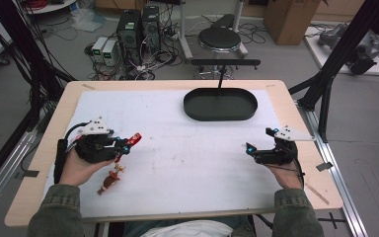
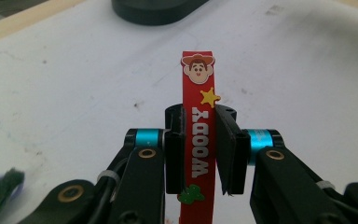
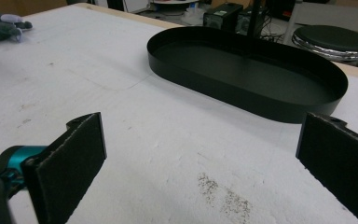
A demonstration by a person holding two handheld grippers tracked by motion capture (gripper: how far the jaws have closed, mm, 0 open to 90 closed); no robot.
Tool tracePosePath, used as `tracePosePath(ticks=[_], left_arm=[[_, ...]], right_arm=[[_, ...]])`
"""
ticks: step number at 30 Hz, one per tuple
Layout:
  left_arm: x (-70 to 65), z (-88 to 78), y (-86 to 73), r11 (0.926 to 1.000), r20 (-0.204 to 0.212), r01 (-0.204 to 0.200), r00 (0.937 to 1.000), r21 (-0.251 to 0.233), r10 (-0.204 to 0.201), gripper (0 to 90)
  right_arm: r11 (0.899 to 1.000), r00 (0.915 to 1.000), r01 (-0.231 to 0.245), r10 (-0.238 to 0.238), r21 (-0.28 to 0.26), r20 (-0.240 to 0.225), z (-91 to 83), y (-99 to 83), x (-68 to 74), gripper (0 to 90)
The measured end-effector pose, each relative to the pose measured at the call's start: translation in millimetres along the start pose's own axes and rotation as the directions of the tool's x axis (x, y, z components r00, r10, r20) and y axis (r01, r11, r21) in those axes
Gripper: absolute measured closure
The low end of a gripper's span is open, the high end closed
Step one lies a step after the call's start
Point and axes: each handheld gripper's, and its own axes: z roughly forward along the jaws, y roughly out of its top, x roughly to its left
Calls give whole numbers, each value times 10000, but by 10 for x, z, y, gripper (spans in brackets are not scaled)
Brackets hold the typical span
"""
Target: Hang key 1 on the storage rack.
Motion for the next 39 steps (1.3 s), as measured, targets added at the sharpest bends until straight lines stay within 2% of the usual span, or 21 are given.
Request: tracePosePath(ticks=[4, 10, 19, 23, 27, 29, 34, 39], left_arm=[[10, -10, 98, 9998, 101, 40, 9999, -176, -38, 747], [7, -56, 324, 9988, 151, -378, 9992, -300, 382, 747], [87, -86, 682, 9963, 672, -521, 9961, -681, 567, 747], [128, -90, 843, 9942, 844, -634, 9939, -867, 708, 747], [178, -44, 988, 9934, 1020, -804, 9908, -823, 886, 747], [208, -5, 1040, 9941, 1102, -736, 9905, -799, 822, 748], [296, 89, 1138, 9960, 1051, -619, 9921, -640, 685, 748], [318, 164, 1273, 9948, 1112, -784, 9901, -650, 853, 747]], right_arm=[[10000, 10000, 32, -32, -2, 5, -3, 0, 4, 5], [10000, 10000, -31, 31, -53, 30, -12, 1, -10, 5], [9997, 9998, -125, 128, -227, 146, -34, 5, -20, 5], [9996, 9998, -9, 15, -287, 219, -38, 7, -22, 5], [9993, 9995, -63, 74, -363, 305, -45, 10, -32, 5], [9992, 9994, -79, 93, -402, 338, -47, 12, -33, 5], [9993, 9995, -18, 31, -383, 321, -43, 11, -27, 5], [9995, 9996, -18, 28, -317, 298, -36, 10, -30, 5]])
